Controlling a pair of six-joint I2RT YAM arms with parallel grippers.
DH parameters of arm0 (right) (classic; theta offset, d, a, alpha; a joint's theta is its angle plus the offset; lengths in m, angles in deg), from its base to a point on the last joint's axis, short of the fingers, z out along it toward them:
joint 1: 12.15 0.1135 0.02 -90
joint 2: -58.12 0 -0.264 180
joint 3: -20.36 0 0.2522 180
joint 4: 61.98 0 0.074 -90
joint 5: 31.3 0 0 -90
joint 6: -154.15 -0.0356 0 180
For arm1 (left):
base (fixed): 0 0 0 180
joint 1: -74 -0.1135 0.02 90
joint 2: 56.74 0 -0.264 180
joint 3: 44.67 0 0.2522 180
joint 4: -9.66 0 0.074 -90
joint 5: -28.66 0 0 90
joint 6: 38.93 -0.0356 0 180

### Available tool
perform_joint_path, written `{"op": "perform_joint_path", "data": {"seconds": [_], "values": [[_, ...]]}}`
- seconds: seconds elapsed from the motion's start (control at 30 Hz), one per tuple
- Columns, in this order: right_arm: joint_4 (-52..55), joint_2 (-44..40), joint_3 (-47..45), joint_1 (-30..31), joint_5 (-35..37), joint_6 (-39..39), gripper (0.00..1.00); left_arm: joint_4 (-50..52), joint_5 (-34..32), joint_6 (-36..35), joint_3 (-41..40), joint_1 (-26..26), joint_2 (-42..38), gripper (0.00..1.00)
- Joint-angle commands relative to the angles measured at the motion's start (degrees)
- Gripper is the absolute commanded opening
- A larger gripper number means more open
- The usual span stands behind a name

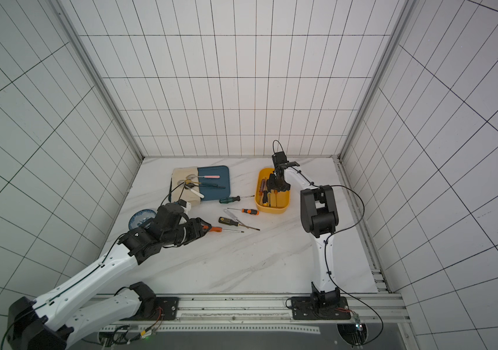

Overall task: Put the screwdriver on the desktop into the storage box
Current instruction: Place the screwdriver in the storage box.

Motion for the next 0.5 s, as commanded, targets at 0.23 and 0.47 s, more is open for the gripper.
{"op": "perform_joint_path", "data": {"seconds": [0.23, 0.47], "values": [[0.78, -0.9, 0.52, -0.43, -1.75, 0.1, 0.3, 0.07, -0.55, -0.38, -0.02, -0.38, 0.68, 0.6], [0.52, -1.26, -0.75, -0.43, -1.84, -0.78, 0.33, 0.08, -0.2, -0.03, -0.38, -0.38, 0.52, 0.6]]}}
